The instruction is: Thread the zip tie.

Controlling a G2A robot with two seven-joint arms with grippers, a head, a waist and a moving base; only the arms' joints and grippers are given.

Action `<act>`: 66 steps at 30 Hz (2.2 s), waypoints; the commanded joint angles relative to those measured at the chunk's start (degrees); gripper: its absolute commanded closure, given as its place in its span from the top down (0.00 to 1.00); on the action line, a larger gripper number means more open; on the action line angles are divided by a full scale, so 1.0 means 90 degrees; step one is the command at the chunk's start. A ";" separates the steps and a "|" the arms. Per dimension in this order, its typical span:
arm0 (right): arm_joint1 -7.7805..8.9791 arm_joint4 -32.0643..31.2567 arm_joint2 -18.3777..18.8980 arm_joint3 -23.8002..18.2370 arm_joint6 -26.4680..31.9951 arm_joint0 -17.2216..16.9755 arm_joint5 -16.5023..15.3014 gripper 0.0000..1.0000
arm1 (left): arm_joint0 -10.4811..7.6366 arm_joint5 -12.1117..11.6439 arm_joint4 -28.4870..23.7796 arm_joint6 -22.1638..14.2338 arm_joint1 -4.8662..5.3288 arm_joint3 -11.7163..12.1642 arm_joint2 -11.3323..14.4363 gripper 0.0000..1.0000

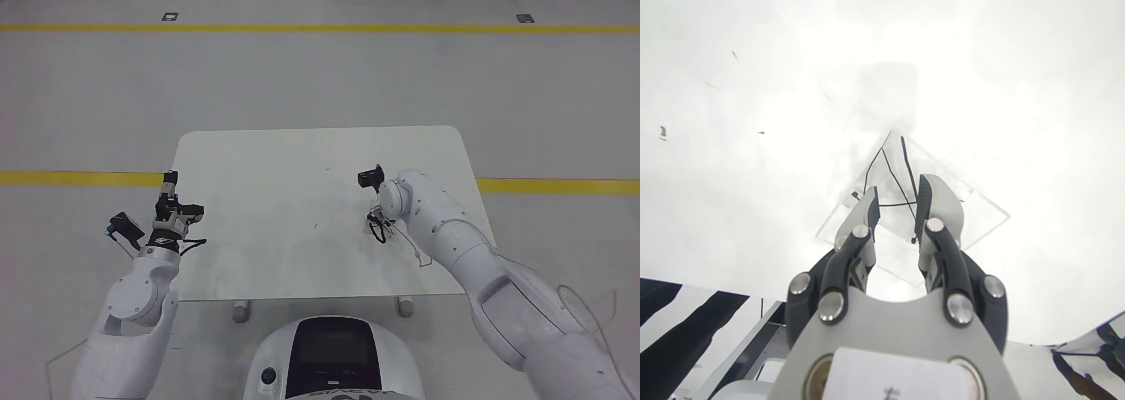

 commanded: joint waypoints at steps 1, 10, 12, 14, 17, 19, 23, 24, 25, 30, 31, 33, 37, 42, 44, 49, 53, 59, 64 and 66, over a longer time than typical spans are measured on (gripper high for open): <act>-0.0031 0.0000 -0.0012 0.0074 -0.0032 0.0020 -0.0008 0.24 | 0.0000 0.0000 0.0000 0.0000 0.0000 0.0000 0.0000 1.00; -0.0193 0.0035 -0.0055 0.0481 -0.0064 0.0119 -0.0062 0.14 | 0.0000 0.0000 0.0000 0.0000 0.0000 0.0000 0.0000 1.00; -0.0228 0.0055 -0.0056 0.0569 -0.0058 0.0147 -0.0079 0.12 | 0.0000 0.0000 0.0000 0.0000 0.0000 0.0000 0.0000 1.00; -0.0257 0.0059 -0.0060 0.0634 -0.0068 0.0169 -0.0091 0.07 | 0.0000 0.0000 0.0000 0.0000 0.0000 0.0000 0.0000 1.00; -0.0300 0.0065 -0.0061 0.0727 -0.0097 0.0200 -0.0111 0.00 | 0.0000 0.0000 0.0000 0.0000 0.0000 0.0000 0.0000 1.00; -0.0327 0.0060 -0.0060 0.0786 -0.0121 0.0220 -0.0123 0.00 | 0.0000 0.0000 0.0000 0.0000 0.0000 0.0000 0.0000 1.00; -0.0358 -0.0002 -0.0055 0.0845 -0.0157 0.0268 -0.0103 0.00 | 0.0000 0.0000 0.0000 0.0000 0.0000 0.0000 0.0000 1.00; -0.0360 -0.0018 -0.0049 0.0839 -0.0158 0.0280 -0.0095 0.00 | 0.0000 0.0000 0.0000 0.0000 0.0000 0.0000 0.0000 1.00; -0.0358 -0.0035 -0.0035 0.0822 -0.0160 0.0288 -0.0093 0.00 | 0.0000 0.0000 0.0000 0.0000 0.0000 0.0000 0.0000 1.00; -0.0308 -0.0134 0.0050 0.0666 -0.0122 0.0277 -0.0088 0.00 | 0.0000 0.0000 0.0000 0.0000 0.0000 0.0000 0.0000 1.00; -0.0294 -0.0155 0.0068 0.0614 -0.0106 0.0263 -0.0084 0.00 | 0.0000 0.0000 0.0000 0.0000 0.0000 0.0000 0.0000 1.00; -0.0253 -0.0204 0.0120 0.0493 -0.0047 0.0229 -0.0063 0.00 | 0.0000 0.0000 0.0000 0.0000 0.0000 0.0000 0.0000 1.00; -0.0155 -0.0311 0.0247 0.0234 0.0054 0.0142 -0.0023 0.00 | 0.0000 0.0000 0.0000 0.0000 0.0000 0.0000 0.0000 1.00; 0.0029 -0.0400 0.0515 -0.0201 0.0101 -0.0070 -0.0100 0.00 | 0.0000 0.0000 0.0000 0.0000 0.0000 0.0000 0.0000 1.00; 0.0099 -0.0448 0.0615 -0.0387 0.0100 -0.0168 -0.0128 0.00 | 0.0000 0.0000 0.0000 0.0000 0.0000 0.0000 0.0000 1.00; 0.0302 -0.0616 0.0915 -0.1006 0.0045 -0.0525 -0.0200 0.00 | 0.0000 0.0000 0.0000 0.0000 0.0000 0.0000 0.0000 1.00; 0.0470 -0.0786 0.1189 -0.1599 -0.0036 -0.0859 -0.0255 0.00 | 0.0000 0.0000 0.0000 0.0000 0.0000 0.0000 0.0000 1.00; 0.0705 -0.1030 0.1635 -0.2507 -0.0112 -0.1433 -0.0307 0.00 | 0.0000 0.0000 0.0000 0.0000 0.0000 0.0000 0.0000 1.00; 0.0786 -0.1103 0.1826 -0.2868 -0.0101 -0.1672 -0.0282 0.00 | 0.0000 0.0000 0.0000 0.0000 0.0000 0.0000 0.0000 1.00; 0.0786 -0.1103 0.1826 -0.2868 -0.0101 -0.1672 -0.0282 0.00 | 0.0000 0.0000 0.0000 0.0000 0.0000 0.0000 0.0000 1.00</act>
